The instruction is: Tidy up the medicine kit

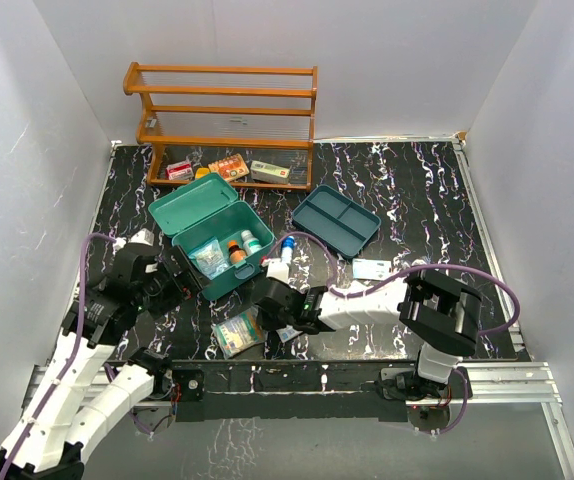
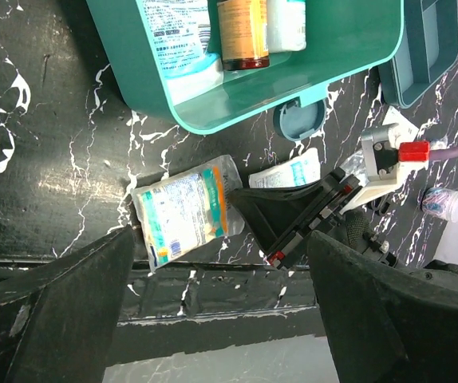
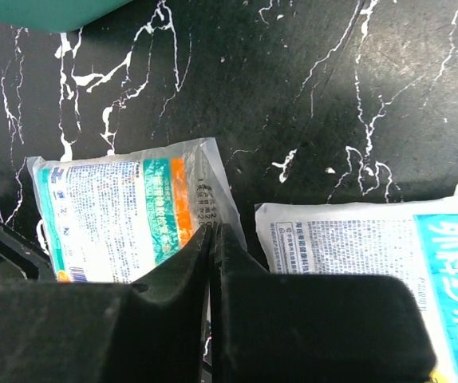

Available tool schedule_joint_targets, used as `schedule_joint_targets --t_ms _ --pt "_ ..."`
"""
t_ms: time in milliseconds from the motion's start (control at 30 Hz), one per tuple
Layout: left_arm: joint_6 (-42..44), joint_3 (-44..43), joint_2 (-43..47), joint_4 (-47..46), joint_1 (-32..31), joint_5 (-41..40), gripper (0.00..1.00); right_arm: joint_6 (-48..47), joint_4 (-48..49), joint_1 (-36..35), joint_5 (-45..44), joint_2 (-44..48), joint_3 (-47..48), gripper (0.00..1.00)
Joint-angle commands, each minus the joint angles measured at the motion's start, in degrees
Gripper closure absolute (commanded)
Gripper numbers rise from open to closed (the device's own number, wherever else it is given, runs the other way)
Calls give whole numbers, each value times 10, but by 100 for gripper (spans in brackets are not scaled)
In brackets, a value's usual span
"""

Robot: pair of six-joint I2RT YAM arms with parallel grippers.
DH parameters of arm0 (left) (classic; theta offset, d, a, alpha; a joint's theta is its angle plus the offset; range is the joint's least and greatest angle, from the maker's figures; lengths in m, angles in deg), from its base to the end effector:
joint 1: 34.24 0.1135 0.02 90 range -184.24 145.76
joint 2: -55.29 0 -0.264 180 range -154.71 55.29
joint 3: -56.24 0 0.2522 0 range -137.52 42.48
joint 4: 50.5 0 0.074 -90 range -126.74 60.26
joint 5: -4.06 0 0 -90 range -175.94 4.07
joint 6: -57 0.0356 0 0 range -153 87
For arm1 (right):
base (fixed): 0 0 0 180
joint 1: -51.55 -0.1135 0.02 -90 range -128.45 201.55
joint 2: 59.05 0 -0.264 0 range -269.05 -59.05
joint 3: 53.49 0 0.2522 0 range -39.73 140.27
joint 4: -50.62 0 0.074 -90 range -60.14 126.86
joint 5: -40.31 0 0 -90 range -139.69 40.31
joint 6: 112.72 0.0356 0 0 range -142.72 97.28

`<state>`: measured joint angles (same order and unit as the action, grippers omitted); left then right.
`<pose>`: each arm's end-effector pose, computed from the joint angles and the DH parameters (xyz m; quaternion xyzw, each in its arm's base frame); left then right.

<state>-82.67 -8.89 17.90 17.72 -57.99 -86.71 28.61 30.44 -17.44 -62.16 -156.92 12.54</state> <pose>0.1071 -0.0466 0.3201 -0.2064 0.8843 -0.2455 0.3394 0.1281 0.3121 0.1562 -0.1094 0.9343 0.2295 0.2500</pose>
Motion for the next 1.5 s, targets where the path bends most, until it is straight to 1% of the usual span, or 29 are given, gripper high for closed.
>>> schedule_joint_targets --t_ms 0,33,67,133,167,200,267,367,533,700,767,933,1067,1133,1300,1333,1400,1467 --pt "-21 3 -9 23 2 13 13 1 -9 -3 -37 35 13 100" --pt "-26 5 -11 27 2 14 13 1 -15 -3 -39 42 13 100" --pt "-29 8 -13 29 2 14 14 2 -19 -3 -40 49 13 98" --pt "-37 14 -16 36 2 7 14 7 -30 -3 -39 60 12 80" --pt "-41 15 -18 40 3 4 14 11 -33 -3 -39 65 9 69" --pt "-44 18 -20 42 2 3 14 17 -38 -3 -40 70 6 63" --pt "-54 25 -24 44 2 3 14 25 -39 -3 -37 76 -2 56" --pt "-68 44 -31 38 2 12 16 24 -26 -2 -14 72 -7 52" --pt "-86 91 -59 5 2 40 24 19 -19 -3 19 41 9 51" --pt "-87 129 -86 -33 1 54 24 26 -23 -3 16 20 13 49" --pt "-92 156 -94 -54 2 69 25 24 -19 -3 27 9 18 49" --pt "-119 217 -96 -109 1 98 30 12 7 -3 55 -11 25 52" --pt "-135 256 -104 -149 1 114 40 3 29 -3 67 -23 28 59" --pt "-136 268 -107 -160 1 115 45 3 33 -2 74 -37 33 66" --pt "-146 293 -107 -180 1 117 55 -5 53 -2 85 -40 35 82" --pt "-148 296 -106 -179 1 115 56 -7 55 -2 85 -39 37 87" --pt "-149 293 -97 -171 1 106 57 -11 59 -2 86 -34 38 98" --pt "-149 281 -86 -149 1 84 57 -18 59 -2 83 -26 40 100"
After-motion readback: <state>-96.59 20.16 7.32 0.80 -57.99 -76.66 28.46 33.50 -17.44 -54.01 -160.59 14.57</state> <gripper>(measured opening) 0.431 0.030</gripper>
